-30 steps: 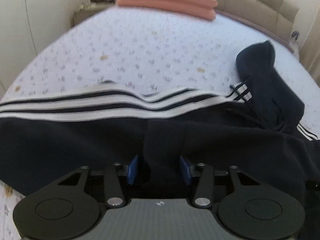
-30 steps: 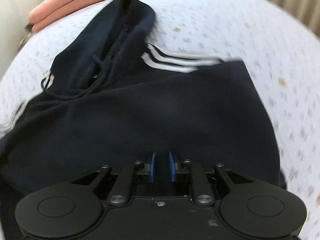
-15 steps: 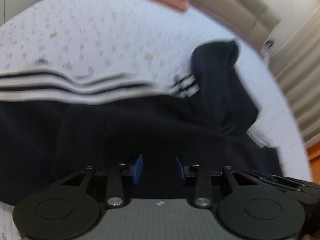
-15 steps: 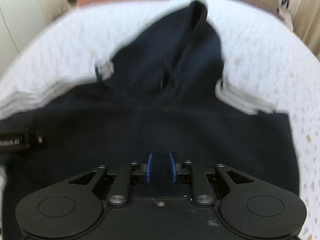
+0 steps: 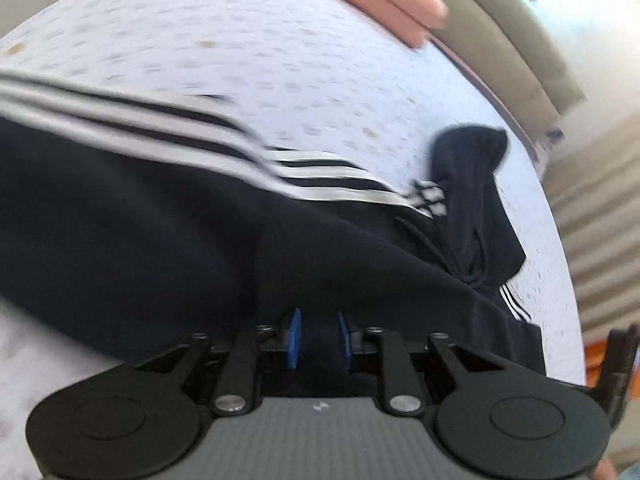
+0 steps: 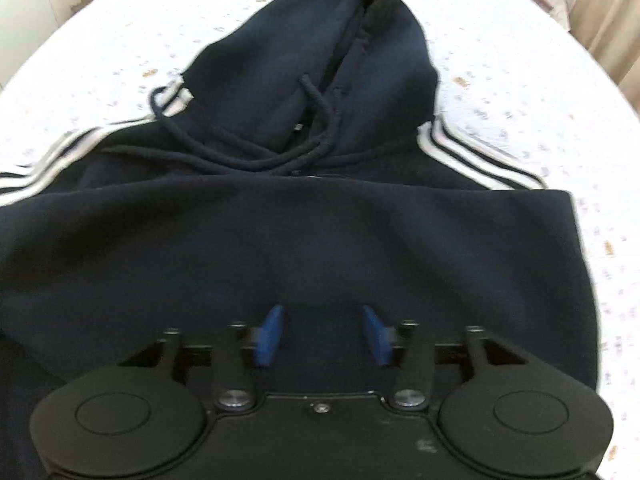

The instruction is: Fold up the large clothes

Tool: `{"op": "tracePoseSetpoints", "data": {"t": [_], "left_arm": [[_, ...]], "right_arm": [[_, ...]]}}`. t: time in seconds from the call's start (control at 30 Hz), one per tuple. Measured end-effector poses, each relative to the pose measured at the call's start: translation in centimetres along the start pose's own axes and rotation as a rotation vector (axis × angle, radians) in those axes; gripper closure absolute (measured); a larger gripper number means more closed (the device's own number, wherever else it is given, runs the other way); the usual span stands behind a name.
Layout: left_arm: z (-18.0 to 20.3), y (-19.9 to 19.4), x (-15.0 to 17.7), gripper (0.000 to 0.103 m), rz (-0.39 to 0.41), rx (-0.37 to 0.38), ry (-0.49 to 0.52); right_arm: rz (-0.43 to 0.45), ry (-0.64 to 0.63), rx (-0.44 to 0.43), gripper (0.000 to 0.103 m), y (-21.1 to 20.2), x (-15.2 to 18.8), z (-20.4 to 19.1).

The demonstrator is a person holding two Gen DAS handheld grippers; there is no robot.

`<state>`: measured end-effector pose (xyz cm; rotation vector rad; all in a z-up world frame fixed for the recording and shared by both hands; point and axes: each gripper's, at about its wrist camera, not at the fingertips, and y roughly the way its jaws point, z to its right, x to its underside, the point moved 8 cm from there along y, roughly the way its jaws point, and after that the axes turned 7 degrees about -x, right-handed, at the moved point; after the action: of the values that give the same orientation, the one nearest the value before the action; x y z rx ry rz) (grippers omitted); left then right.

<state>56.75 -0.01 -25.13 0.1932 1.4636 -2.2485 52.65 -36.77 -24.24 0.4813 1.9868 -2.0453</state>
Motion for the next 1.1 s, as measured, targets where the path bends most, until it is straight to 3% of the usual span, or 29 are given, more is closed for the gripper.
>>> {"op": "tracePoseSetpoints", "data": {"t": [0.07, 0.2, 0.33, 0.43, 0.5, 0.6, 0.63, 0.7, 0.77, 0.87, 0.9, 0.93, 1.1], "left_arm": [[-3.2, -2.0, -0.7, 0.073, 0.032, -0.055, -0.060], [-11.0, -7.4, -3.2, 0.059, 0.179, -0.295, -0.110], [-18.9, -11.3, -5.8, 0.043, 0.299, -0.469, -0.270], [-24.1, -12.2, -7.0, 0.042, 0.334, -0.609, -0.397], [-26.5, -12.0, -7.5, 0.040, 0.338, -0.651, -0.460], [-29.5, -10.4, -8.2, 0.031, 0.308, -0.626, -0.532], [-30.0, -9.9, -8.5, 0.023, 0.309, -0.623, -0.541], [-30.4, -8.8, -9.4, 0.016, 0.318, -0.608, -0.515], [-30.6, -8.3, -10.0, 0.021, 0.334, -0.608, -0.491], [-29.7, -8.0, -10.7, 0.061, 0.365, -0.607, -0.412], [-29.5, -8.2, -10.9, 0.087, 0.376, -0.624, -0.373], [-29.0, -8.4, -11.1, 0.094, 0.384, -0.643, -0.340], [-24.0, -9.9, -12.0, 0.095, 0.470, -0.653, -0.214]], "right_arm": [[-0.004, 0.007, -0.029, 0.025, -0.1, 0.2, 0.7], [-0.046, 0.096, -0.101, 0.023, 0.4, -0.1, 2.1], [-0.046, 0.031, -0.067, 0.022, 0.3, -0.2, 1.4], [-0.041, 0.013, -0.051, 0.022, -0.1, -0.4, 1.1], [-0.019, 0.019, -0.045, 0.023, -0.8, -0.7, 0.9], [0.024, -0.036, -0.033, 0.023, -2.0, -0.8, -0.2], [0.040, -0.067, -0.025, 0.023, -2.4, -0.7, -0.8], [0.059, -0.120, -0.012, 0.023, -2.9, -0.6, -1.8], [0.067, -0.159, -0.004, 0.023, -3.2, -0.8, -2.9], [0.078, -0.190, -0.011, 0.023, -3.6, -0.8, -3.8], [0.083, -0.196, -0.016, 0.023, -3.8, -0.8, -4.1], [0.091, -0.200, -0.021, 0.023, -4.0, -0.8, -4.4], [0.145, -0.219, -0.042, 0.023, -5.6, -0.7, -4.8]]}}
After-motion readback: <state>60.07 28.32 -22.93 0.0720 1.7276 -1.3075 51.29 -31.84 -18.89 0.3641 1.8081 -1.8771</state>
